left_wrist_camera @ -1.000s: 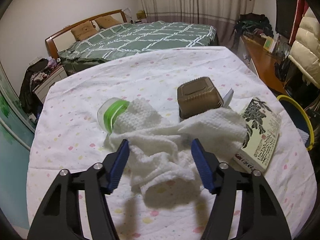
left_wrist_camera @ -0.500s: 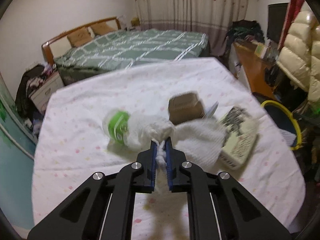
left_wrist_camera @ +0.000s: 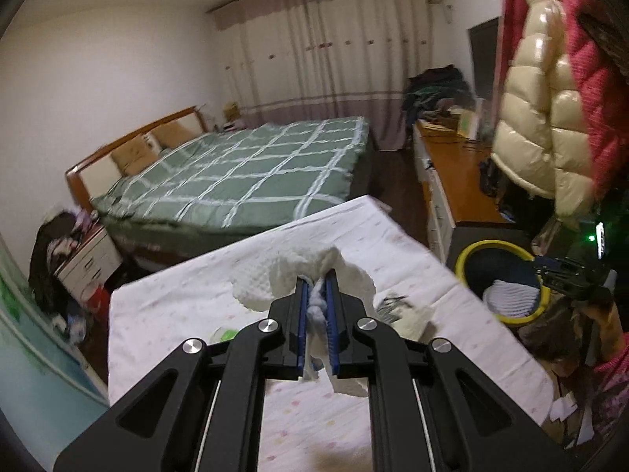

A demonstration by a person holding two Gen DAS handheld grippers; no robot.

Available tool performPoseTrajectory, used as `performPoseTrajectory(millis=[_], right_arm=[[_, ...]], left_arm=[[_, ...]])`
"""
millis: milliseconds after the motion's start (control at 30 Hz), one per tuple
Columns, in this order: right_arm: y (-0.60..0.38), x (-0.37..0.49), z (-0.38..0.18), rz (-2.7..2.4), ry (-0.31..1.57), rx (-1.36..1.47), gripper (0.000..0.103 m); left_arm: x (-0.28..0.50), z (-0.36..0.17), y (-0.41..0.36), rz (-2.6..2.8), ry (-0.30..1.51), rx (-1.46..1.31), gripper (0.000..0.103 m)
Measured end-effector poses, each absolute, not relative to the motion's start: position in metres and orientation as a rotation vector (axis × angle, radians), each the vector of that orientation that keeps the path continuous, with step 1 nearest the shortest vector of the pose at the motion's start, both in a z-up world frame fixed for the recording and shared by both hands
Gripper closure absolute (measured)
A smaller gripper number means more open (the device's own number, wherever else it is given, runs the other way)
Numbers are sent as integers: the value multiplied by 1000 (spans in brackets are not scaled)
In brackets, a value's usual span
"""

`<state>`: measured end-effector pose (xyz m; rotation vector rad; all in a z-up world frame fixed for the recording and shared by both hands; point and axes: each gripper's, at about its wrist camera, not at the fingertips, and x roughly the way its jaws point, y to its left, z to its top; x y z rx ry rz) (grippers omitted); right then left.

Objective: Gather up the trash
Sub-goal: 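Carry the towel to the yellow bin and release it with the left tool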

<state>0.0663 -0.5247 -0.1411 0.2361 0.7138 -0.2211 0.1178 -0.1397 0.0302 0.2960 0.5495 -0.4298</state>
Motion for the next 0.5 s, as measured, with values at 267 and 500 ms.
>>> performPoseTrajectory(millis=[267, 500], right_arm=[[-536, 33, -128, -255, 682, 235, 72], [-548, 1, -126, -278, 670, 249, 72]], left_arm=[[116, 28, -229, -625, 552, 334, 94], [122, -8, -339, -795, 603, 386, 94]])
